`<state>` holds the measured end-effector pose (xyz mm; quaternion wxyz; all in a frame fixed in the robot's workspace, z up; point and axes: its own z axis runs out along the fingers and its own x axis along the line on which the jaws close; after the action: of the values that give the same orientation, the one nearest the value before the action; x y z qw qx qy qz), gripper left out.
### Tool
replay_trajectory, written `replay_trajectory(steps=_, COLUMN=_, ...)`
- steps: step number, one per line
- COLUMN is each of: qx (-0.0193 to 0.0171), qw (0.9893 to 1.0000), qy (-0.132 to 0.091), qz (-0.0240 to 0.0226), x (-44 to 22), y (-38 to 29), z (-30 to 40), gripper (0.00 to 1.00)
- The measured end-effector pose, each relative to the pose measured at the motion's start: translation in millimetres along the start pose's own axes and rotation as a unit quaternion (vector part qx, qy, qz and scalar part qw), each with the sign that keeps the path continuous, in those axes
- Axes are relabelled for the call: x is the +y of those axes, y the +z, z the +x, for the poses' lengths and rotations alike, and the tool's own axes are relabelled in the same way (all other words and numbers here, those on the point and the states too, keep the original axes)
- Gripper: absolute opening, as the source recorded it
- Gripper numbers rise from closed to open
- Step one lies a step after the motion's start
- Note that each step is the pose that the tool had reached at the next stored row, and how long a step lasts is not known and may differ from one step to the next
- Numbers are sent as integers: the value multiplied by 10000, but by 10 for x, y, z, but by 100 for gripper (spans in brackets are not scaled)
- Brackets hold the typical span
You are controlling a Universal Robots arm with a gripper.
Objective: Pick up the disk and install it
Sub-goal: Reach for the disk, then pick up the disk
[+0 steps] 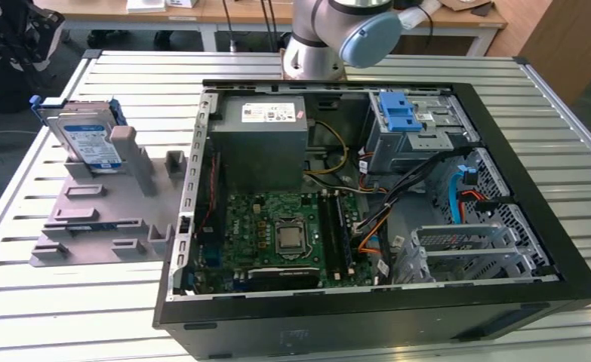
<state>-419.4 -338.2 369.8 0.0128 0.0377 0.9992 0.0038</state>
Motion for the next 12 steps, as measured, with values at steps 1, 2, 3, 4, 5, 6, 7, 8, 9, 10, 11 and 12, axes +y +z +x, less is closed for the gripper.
replay_trajectory(steps=1, qx=0, qw=10000, qy=0, qz=0, x=0, y=0, z=0, gripper=11)
replay_trajectory(steps=2, qx=0, qw=10000, qy=-1, qz=0, x=0, y=0, z=0, gripper=11)
replay_trajectory(steps=3, qx=0, qw=10000, qy=-1, qz=0, x=0, y=0, z=0, gripper=11)
replay_trajectory(steps=4, qx=0, qw=10000, qy=0, qz=0, x=0, y=0, z=1, gripper=11)
replay_trajectory(steps=5, qx=0, qw=10000, qy=0, qz=0, x=0, y=0, z=1, gripper=11)
replay_trajectory(steps=6, qx=0, qw=10000, qy=0, qz=0, x=0, y=0, z=1, gripper=11)
replay_trajectory(steps=7, qx=0, qw=10000, qy=0, qz=0, x=0, y=0, z=2, gripper=11)
replay_trajectory(steps=8, qx=0, qw=10000, qy=0, qz=0, x=0, y=0, z=2, gripper=11)
replay_trajectory(steps=9, qx=0, qw=10000, qy=0, qz=0, x=0, y=0, z=2, gripper=11)
replay_trajectory(steps=10, qx=0, qw=10000, qy=0, qz=0, x=0, y=0, z=2, gripper=11)
replay_trajectory(steps=11, qx=0, qw=10000, qy=0, qz=0, x=0, y=0, z=2, gripper=11)
replay_trajectory(steps=12, qx=0, qw=10000, qy=0, qz=0, x=0, y=0, z=3, gripper=11)
